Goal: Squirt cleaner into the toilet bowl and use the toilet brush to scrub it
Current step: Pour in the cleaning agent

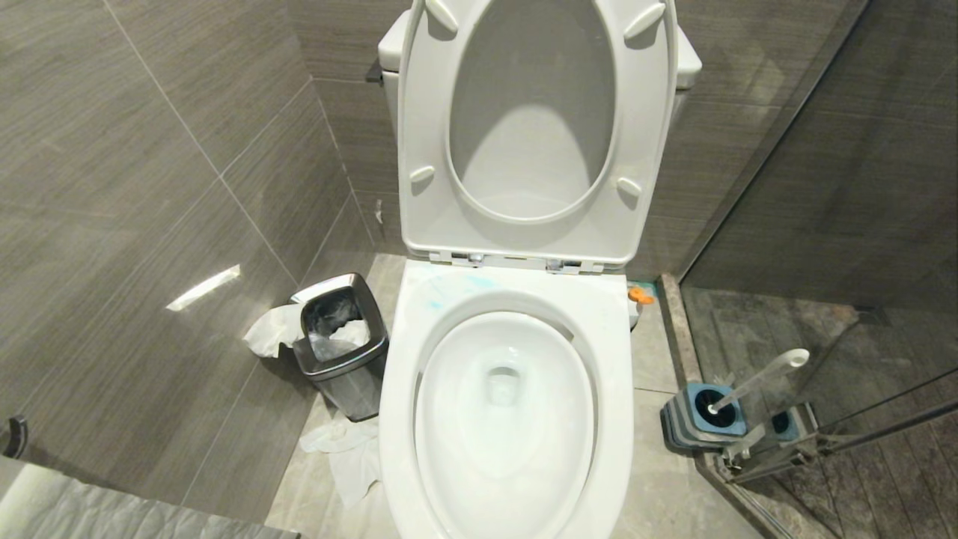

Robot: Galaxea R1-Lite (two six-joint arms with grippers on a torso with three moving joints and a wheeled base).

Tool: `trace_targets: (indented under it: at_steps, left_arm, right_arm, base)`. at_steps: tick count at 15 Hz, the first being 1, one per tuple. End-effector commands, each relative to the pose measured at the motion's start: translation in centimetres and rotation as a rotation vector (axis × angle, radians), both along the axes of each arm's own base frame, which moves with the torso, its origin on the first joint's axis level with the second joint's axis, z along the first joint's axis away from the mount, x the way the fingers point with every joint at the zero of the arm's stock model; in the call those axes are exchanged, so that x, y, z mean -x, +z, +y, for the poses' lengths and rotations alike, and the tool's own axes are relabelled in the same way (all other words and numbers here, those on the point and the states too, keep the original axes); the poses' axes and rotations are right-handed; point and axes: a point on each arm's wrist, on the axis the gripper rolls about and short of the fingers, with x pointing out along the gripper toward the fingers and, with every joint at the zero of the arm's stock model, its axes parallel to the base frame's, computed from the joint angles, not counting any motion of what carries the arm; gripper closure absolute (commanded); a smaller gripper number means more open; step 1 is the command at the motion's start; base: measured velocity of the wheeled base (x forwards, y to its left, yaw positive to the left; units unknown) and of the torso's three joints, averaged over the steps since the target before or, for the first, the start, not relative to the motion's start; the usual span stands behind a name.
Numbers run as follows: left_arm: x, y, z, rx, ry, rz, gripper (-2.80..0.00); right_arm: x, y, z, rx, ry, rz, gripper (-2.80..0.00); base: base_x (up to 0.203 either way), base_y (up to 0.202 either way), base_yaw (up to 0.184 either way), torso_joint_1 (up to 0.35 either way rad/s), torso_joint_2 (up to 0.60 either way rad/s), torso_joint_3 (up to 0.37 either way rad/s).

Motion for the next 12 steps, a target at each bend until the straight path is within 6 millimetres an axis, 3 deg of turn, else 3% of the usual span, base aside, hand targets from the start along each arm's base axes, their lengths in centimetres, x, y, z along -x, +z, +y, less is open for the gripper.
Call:
trace_targets:
  at_steps: [1, 12]
  left_arm:
    - [-0.02, -0.01, 0.02, 0.025, 0.01, 0.004, 0.0]
    - [-0.03, 0.01, 0.05, 0.069, 0.023, 0.0, 0.0]
  right_arm:
    - [0.0, 0.01, 0.0, 0.0, 0.0, 0.0, 0.0]
    - [0.03, 0.01, 0.0, 0.009, 0.001, 0.003, 0.0]
  base:
    - [0.0, 0.0, 0.0, 0.0, 0.0, 0.0]
    - [0.0, 0.0, 0.0, 0.0, 0.0, 0.0]
